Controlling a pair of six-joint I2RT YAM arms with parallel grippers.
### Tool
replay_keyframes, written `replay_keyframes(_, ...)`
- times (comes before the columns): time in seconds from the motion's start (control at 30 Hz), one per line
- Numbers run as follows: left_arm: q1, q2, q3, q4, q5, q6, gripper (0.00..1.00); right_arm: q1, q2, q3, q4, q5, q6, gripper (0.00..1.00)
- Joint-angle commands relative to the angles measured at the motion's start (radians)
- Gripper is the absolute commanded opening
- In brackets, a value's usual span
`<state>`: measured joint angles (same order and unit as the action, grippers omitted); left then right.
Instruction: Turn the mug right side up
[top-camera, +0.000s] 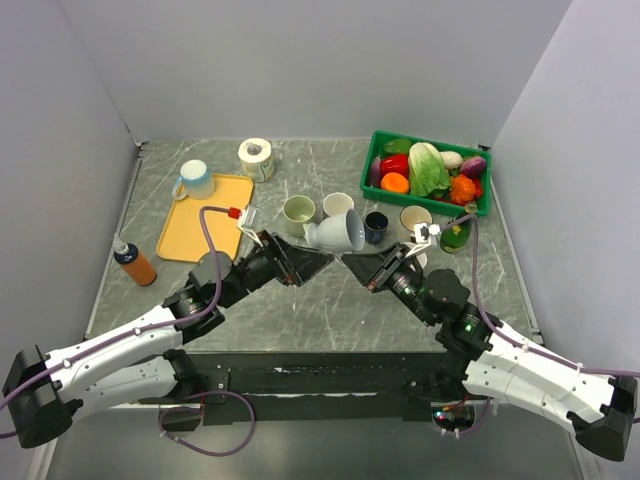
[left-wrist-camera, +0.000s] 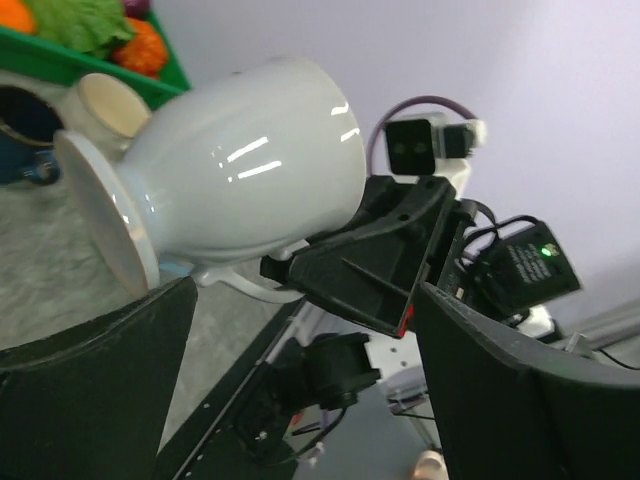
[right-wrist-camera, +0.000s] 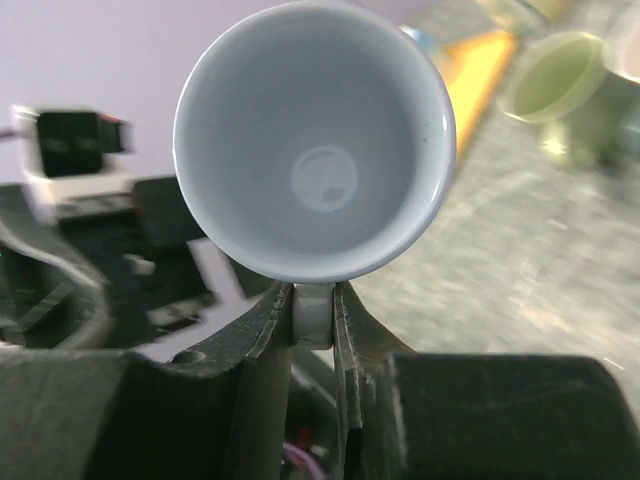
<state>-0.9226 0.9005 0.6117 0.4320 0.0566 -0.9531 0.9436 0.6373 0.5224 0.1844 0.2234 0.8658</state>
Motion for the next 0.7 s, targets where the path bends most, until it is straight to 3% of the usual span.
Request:
replay_keyframes(0.0,-0.001,0.000,0.063,-0.137,-0.110,0.045,0.97,-0.002,-0.053,0.064,-0.081,0.115,-0.039,0.00)
replay_keyframes(0.27,-0.001,-0.044,0.103,-0.311,-0.221,0.094,0.96,-0.002,-0.091,0.125,-0.350,0.260,-0.143,0.00)
replay_keyframes(0.4,0.001,-0.077,0.163,-0.473,-0.311,0.119,0.96,-0.002,-0.065,0.169,-0.478,0.320,-0.179,0.00)
replay_keyframes(0.67,0.001,-0.149,0.227,-0.667,-0.494,0.148,0.96,0.000,0.008,0.154,-0.482,0.444,-0.229,0.00)
